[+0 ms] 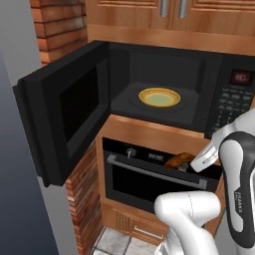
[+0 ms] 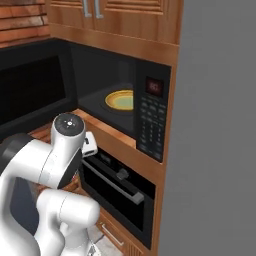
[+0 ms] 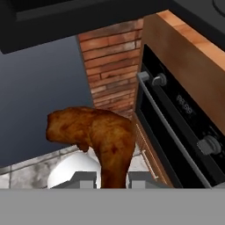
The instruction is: Transport the chicken drumstick from the fridge to the microwave and turn on the microwave.
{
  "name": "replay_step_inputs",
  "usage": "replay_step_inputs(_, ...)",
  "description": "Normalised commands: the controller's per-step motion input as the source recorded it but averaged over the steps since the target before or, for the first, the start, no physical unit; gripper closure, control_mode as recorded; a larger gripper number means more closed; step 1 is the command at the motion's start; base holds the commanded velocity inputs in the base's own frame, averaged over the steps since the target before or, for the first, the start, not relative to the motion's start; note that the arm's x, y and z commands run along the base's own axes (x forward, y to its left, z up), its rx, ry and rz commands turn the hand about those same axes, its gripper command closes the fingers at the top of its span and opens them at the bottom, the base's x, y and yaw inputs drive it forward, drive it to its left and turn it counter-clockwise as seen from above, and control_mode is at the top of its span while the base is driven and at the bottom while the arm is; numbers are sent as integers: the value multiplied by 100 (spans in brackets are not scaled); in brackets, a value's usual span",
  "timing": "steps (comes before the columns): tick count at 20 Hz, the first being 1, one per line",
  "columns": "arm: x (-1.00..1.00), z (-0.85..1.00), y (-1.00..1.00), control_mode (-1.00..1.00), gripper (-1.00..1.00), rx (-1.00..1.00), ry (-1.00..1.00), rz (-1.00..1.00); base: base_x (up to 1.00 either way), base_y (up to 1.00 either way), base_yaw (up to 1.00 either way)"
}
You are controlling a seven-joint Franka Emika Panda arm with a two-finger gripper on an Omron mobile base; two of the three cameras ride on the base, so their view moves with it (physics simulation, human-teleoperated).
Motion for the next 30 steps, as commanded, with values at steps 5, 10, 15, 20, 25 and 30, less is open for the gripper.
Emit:
replay_step_inputs(5,0,0,0,100,100,0,0,0,30,6,21)
replay_step_inputs(10,0,0,0,100,100,0,0,0,16,0,22)
replay_step_inputs(15,0,0,0,-100,100,0,-12,9,5,0,15)
replay_step_inputs(20,0,0,4,-100,100,-2,-31,8,0,0,0)
replay_step_inputs(25,0,0,3,-100,100,-4,-25,-16,0,0,0)
replay_step_inputs(30,0,0,0,-100,100,0,-20,-35,0,0,0)
